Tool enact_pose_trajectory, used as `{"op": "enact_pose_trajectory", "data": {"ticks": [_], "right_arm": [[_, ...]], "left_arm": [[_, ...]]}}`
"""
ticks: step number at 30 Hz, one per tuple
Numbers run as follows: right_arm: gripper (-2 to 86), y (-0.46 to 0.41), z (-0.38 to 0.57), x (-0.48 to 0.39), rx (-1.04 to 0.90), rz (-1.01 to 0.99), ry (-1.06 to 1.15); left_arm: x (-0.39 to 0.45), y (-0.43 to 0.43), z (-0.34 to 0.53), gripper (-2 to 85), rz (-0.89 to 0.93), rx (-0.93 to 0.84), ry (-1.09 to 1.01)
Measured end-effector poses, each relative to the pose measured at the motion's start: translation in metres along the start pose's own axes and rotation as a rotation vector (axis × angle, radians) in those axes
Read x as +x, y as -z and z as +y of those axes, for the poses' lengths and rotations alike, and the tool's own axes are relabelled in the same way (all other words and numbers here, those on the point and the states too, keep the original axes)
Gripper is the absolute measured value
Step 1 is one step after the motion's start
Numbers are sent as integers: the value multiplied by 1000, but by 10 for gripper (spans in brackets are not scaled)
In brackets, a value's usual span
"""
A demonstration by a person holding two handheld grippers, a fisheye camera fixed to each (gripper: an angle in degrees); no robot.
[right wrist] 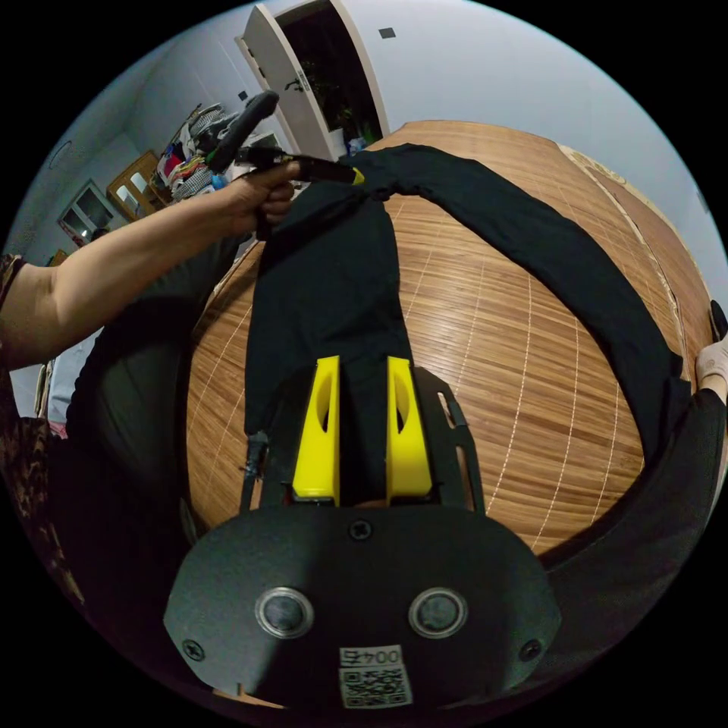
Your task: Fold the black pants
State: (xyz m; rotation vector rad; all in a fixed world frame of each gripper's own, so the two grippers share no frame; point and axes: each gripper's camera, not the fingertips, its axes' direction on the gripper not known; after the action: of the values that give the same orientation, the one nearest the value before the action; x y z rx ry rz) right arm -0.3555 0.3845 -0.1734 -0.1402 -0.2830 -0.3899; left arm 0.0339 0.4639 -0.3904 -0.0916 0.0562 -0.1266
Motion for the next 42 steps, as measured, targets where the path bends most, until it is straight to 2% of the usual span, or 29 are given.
{"op": "enact_pose_trajectory", "data": {"ticks": [2, 5, 9, 14, 19, 27, 35, 42], "right_arm": [[103, 4, -3, 7, 1, 2, 6], [109, 11, -9, 20, 3, 3, 16], [112, 22, -20, 42, -3, 5, 19], [114, 34, -30, 61, -13, 52, 63], [114, 52, -42, 88, -34, 59, 72], [116, 162, -88, 225, 159, -7, -75], [109, 208, -139, 407, 64, 219, -195], [132, 196, -158, 500, -27, 185, -337]], "left_arm": [[2, 4, 3, 24, -44, 19, -5], [7, 27, 4, 24, -15, 79, 3], [30, 48, 27, 23, 21, 62, -37], [64, 29, 59, 22, 40, -40, -103], [76, 21, 61, 24, -25, 1, -145], [60, 10, 44, 24, 21, 8, -121], [47, -3, 21, 26, 13, 10, -125], [32, -18, -7, 35, -4, 11, -119]]}}
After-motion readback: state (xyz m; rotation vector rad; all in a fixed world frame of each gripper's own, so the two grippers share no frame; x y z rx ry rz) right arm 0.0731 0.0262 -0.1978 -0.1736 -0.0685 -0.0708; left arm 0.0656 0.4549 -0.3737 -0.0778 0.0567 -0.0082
